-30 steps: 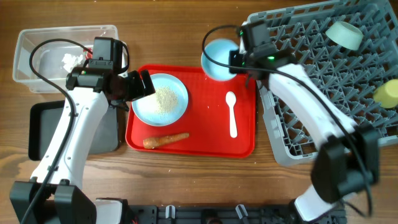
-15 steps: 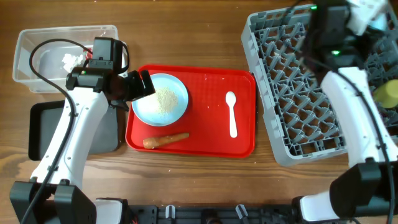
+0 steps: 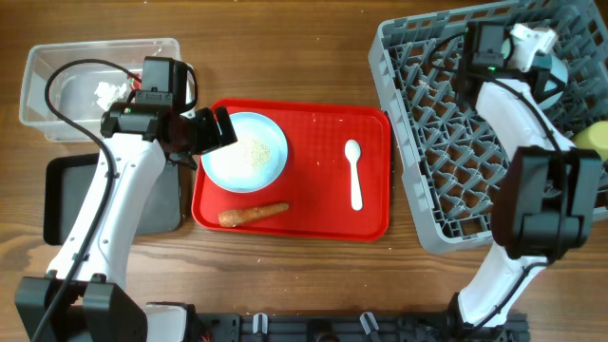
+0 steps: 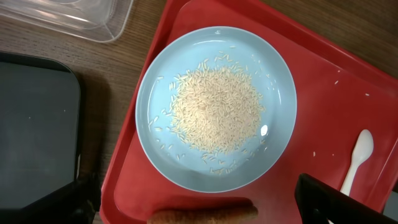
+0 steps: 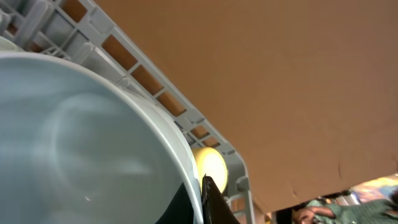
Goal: Sort waste into correct bins and load items into the dishwasher rack
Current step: 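Carry the light-blue bowl into the rack and release it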
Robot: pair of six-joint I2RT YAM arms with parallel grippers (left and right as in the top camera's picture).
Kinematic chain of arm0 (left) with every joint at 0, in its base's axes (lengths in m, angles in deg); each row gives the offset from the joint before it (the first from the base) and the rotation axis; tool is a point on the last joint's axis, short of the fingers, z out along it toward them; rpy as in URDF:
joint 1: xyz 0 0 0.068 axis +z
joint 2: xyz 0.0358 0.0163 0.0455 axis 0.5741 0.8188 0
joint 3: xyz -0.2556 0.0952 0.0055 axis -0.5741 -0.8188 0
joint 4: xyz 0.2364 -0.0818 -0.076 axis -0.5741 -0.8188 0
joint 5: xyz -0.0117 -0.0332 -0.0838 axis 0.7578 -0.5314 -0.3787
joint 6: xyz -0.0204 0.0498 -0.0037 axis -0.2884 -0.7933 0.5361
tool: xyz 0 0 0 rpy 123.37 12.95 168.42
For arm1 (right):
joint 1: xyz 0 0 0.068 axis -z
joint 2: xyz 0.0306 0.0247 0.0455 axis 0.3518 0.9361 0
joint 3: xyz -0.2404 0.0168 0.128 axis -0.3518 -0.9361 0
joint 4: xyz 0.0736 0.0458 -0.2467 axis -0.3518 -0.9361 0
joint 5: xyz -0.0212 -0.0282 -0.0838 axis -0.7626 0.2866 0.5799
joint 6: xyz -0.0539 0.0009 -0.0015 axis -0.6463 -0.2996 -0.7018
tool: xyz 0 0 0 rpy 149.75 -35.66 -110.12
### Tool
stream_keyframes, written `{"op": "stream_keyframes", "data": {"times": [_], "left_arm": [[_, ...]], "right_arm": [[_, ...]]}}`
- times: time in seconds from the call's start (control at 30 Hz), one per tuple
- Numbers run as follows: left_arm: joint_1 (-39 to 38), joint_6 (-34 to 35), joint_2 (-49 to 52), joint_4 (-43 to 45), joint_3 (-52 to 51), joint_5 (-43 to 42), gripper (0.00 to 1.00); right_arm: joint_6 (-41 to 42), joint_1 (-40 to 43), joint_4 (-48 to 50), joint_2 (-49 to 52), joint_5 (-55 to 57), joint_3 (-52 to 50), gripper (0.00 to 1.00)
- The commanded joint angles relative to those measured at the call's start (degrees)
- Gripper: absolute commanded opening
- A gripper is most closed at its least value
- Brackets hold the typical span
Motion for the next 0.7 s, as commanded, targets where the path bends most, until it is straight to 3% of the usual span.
{"op": "stream_keyframes", "data": {"times": [0.0, 0.17, 0.27, 0.4, 0.43, 0.67], "left_arm": [[0.31, -0.26, -0.79, -0.02, 0.44, -0.28, 1.0], [0.31, -0.26, -0.79, 0.0, 0.44, -0.31, 1.0], [0.31, -0.26, -0.79, 0.0, 0.44, -0.28, 1.0], [0.31, -0.26, -0.79, 0.0, 0.44, -0.28, 1.0], [0.31, -0.26, -0.79, 0.0, 0.42, -0.28, 1.0], [0.31, -0.26, -0.79, -0.02, 0.42, -0.28, 1.0]], "right_arm": [[0.72, -1.99, -0.07, 2.32, -3.19, 0.0, 0.04], [-0.28, -4.13, -0.74, 2.45, -7.13, 0.0, 0.08], [-1.99, -5.4, -1.95, 2.45, -8.39, 0.0, 0.24], [-1.68, -6.56, -3.48, 2.25, -8.61, 0.02, 0.54], [-1.66, -6.67, -4.07, 1.99, -9.42, 0.02, 0.56], [-2.16, -6.67, -8.57, -9.62, -34.93, 0.02, 0.67]]}}
